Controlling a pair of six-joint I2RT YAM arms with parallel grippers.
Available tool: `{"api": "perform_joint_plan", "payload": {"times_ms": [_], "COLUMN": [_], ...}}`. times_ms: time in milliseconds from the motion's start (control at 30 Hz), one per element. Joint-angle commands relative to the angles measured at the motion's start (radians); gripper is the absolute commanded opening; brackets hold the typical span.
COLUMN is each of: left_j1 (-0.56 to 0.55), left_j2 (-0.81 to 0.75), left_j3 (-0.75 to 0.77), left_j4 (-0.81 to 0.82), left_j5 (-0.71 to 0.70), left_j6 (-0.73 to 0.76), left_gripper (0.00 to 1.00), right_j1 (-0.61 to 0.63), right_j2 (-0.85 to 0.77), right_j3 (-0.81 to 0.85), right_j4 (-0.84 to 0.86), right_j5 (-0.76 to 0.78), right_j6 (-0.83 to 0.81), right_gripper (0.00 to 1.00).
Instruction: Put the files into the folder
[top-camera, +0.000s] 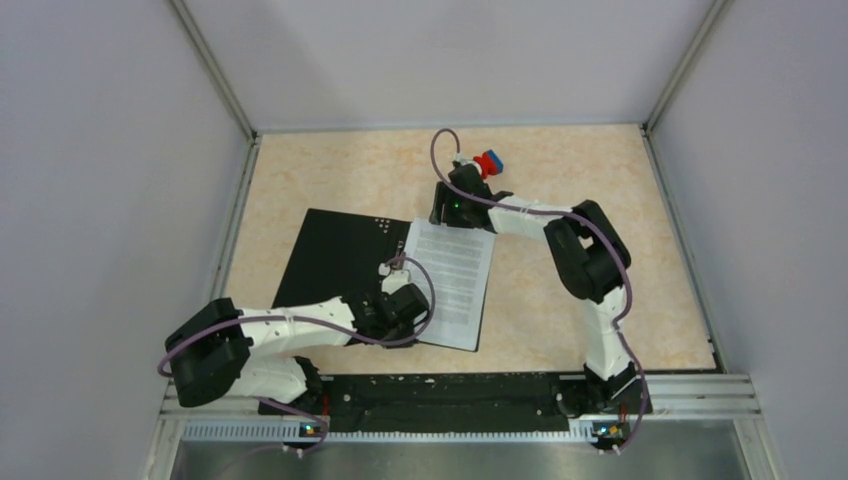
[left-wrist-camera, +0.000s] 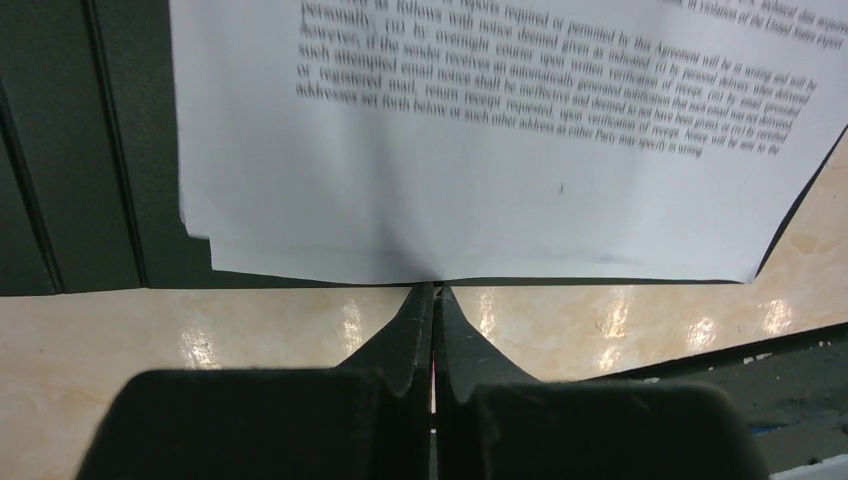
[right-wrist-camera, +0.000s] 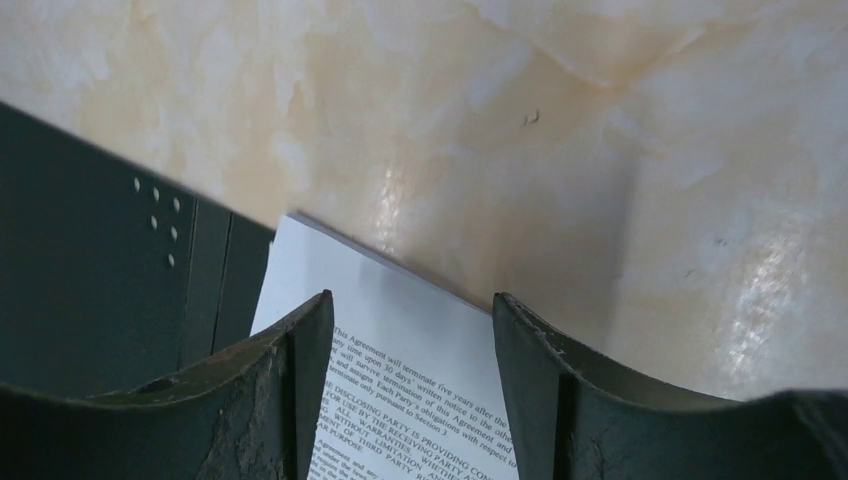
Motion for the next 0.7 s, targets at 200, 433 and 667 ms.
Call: {"api": "perform_joint_plan", "payload": {"times_ms": [200,433,667], "left_j1": [0.044,0.051,0.051], "left_j2": [0.052,0.046,-0.009], "left_j3": [0.012,0.022,0.025], "left_j4": [-0.058,-0.058,-0.085], "left_j5": [-0.128,-0.134,-0.126], "left_j6": [0.043,0.045,0.055], "left_gripper": [0.0,0.0,0.0], "right_j1": [0.049,0.051,0.052], "right_j2": [-0.055,-0.059,-0.035], "right_j3": [-0.096,-0.071,-0.028], "right_j4": [-0.017,-0.033,-0.057], "right_j5": [-0.061,-0.067,-0.051], "right_j6": [0.05,0.05,0.038], "right_gripper": [0.6,0.6,0.6]}}
